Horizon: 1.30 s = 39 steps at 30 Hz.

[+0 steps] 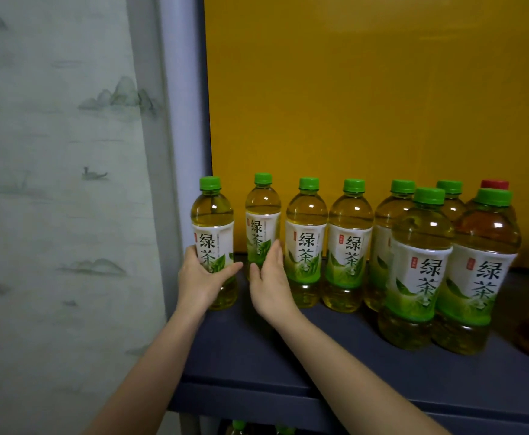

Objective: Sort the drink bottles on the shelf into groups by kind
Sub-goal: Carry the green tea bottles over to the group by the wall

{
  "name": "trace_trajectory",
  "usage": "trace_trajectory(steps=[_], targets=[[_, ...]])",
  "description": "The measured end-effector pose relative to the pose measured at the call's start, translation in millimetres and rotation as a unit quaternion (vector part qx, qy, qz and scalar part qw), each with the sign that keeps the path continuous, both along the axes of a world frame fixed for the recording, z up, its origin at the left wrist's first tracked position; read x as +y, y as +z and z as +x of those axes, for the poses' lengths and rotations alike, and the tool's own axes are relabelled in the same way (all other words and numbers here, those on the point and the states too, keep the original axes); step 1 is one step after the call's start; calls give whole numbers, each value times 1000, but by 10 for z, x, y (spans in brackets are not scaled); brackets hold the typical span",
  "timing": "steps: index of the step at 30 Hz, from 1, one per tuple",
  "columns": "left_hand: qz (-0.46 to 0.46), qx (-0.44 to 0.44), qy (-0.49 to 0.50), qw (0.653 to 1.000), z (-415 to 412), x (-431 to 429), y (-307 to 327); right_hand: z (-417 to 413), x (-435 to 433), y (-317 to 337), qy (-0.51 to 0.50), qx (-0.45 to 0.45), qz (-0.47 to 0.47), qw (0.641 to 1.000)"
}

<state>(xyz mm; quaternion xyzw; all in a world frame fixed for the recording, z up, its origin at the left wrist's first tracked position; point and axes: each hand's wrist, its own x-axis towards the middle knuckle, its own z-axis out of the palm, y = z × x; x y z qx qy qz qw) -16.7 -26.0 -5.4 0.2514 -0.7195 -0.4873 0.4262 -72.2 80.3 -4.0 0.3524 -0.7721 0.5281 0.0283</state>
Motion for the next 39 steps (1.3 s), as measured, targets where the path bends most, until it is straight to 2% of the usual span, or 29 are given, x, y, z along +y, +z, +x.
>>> trace_trajectory(steps=[5,12,18,23,26,32,39], targets=[[3,14,-20,1000,36,-7,-24,-122,-292,60,-84,-41,-36,995],[-12,-13,-102,995,241,-171,-55,-278,-432,63,-140,-52,-36,988],[-38,-5,-69,997,404,-135,-16,-125,-323,87,-105,-37,-12,994],[-29,-9,-81,996,581,-85,-18,140,12,67,-39,-10,-13,999],[-68,-17,-92,993,677,27,-21,285,295,40,5,-4,-26,1000],[-44,-42,-254,965,784,226,-13,401,930,34,20,-13,-44,999],[-48,-37,-292,954,544,466,-27,277,1418,-39,-36,2,-52,998]])
